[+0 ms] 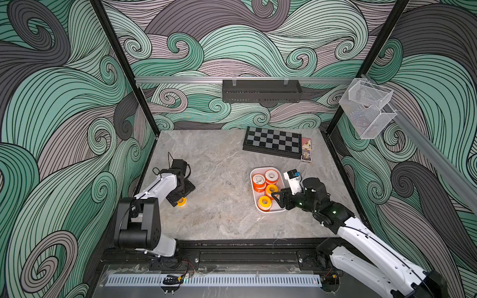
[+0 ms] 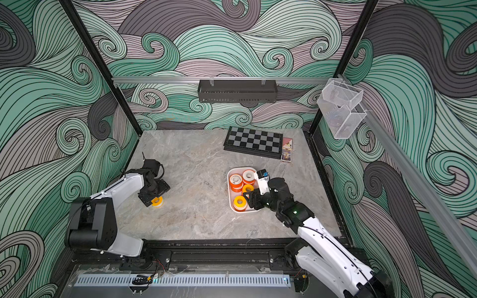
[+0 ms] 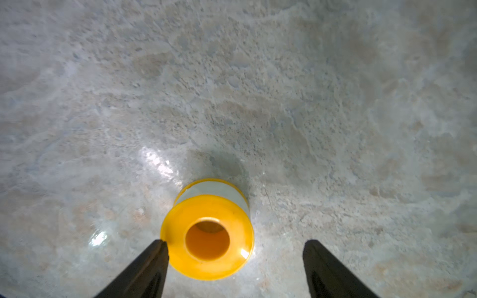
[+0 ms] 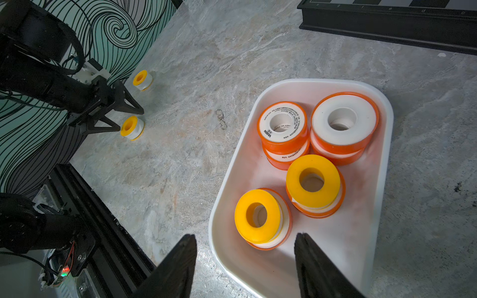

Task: Put the sealing tape into the storage box
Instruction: Pick up the sealing tape at the center of the board.

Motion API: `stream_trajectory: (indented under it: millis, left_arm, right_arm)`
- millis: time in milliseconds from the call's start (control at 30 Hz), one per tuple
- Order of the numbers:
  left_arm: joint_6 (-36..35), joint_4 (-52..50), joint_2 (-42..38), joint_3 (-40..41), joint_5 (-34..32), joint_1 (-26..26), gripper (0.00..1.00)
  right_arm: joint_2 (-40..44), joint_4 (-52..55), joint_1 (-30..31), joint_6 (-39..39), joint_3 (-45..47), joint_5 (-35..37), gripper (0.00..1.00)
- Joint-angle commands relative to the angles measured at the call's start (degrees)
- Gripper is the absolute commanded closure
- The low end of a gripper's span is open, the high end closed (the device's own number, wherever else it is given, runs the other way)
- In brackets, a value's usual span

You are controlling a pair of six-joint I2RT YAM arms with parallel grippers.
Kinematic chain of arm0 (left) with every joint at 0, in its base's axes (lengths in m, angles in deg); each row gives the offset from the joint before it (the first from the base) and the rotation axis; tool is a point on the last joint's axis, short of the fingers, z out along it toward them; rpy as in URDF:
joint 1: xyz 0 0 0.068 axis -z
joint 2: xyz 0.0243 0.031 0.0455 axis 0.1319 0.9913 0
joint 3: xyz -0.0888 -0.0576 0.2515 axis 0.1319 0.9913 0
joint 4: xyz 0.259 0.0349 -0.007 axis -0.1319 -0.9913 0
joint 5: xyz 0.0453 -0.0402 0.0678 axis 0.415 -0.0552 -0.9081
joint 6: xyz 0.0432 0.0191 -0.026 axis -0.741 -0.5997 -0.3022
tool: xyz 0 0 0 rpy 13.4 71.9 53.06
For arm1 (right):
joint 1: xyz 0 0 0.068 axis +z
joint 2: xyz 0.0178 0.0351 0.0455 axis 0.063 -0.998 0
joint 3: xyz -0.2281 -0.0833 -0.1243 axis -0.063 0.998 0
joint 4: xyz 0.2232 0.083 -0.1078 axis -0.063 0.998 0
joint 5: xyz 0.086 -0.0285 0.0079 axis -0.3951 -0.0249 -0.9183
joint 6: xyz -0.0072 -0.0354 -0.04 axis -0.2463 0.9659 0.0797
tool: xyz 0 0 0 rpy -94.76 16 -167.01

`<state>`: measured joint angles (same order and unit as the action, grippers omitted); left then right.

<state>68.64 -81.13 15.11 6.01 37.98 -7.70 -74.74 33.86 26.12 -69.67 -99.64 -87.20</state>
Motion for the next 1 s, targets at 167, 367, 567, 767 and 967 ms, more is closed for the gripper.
stream_trajectory:
  millis: [167, 367, 567, 767, 967]
  left_arm:
    - [-1.5, 1.4, 3.3, -1.1, 3.3, -2.3, 0.18]
    - [-1.7, 1.5, 3.6, -1.0, 4.4, -2.5, 0.2]
    - [-1.7, 0.3, 0.4, -1.0, 4.3, -2.5, 0.19]
    - [-1.0, -0.1, -2.7, -0.3, 4.8, -2.5, 0.18]
    - [0.2, -0.6, -4.7, 1.4, 1.9, -2.6, 0.16]
  right_arm:
    - [0.1, -1.4, 0.3, -0.2, 0.7, -0.7, 0.36]
    - [-0.6, -1.5, 0.3, -0.1, 0.7, -0.5, 0.36]
    - [-0.9, -1.7, 0.3, 0.0, 0.7, -0.8, 0.36]
    - [-0.9, -1.9, 0.3, -0.1, 0.8, -0.9, 0.35]
    - [-1.1, -1.9, 0.3, -0.1, 0.8, -1.0, 0.35]
